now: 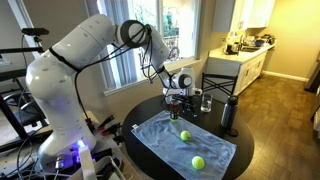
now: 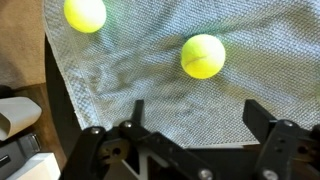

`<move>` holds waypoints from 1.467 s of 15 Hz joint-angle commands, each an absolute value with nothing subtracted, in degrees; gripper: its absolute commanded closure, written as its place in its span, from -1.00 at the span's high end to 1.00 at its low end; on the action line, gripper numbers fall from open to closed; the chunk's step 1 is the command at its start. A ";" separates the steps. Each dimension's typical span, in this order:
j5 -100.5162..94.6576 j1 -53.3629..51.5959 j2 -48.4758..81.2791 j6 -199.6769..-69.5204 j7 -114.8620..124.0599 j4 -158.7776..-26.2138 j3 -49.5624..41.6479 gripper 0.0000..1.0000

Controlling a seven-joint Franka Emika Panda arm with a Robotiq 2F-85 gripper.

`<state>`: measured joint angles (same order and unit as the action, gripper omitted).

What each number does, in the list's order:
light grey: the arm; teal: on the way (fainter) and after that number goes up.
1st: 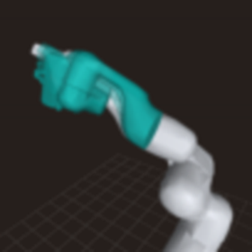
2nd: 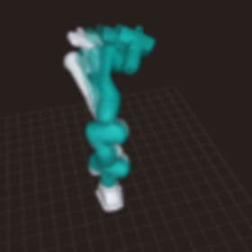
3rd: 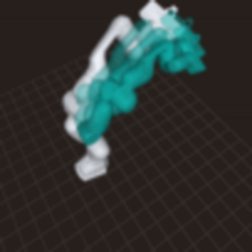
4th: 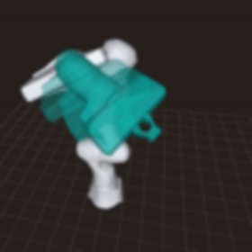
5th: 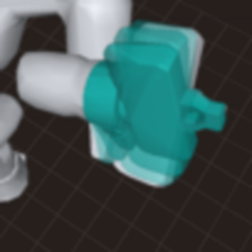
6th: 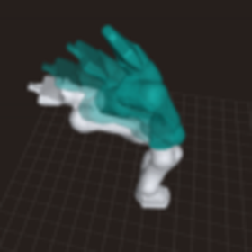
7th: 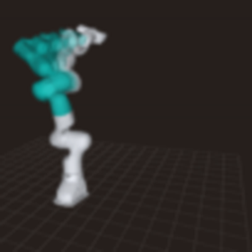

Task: Put the left green ball in the container

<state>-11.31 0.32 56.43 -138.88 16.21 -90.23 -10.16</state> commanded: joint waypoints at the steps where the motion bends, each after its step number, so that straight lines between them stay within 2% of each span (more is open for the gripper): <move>1: -10.13 -0.81 61.01 -136.25 15.69 -84.48 -10.49 1.00; 7: -10.15 -0.30 64.82 -135.15 14.32 -82.13 -10.31 1.00; 16: -9.56 3.00 69.03 -144.72 10.50 -82.68 -8.94 1.00; 22: -8.16 5.78 70.64 -144.48 5.61 -81.75 -6.99 1.00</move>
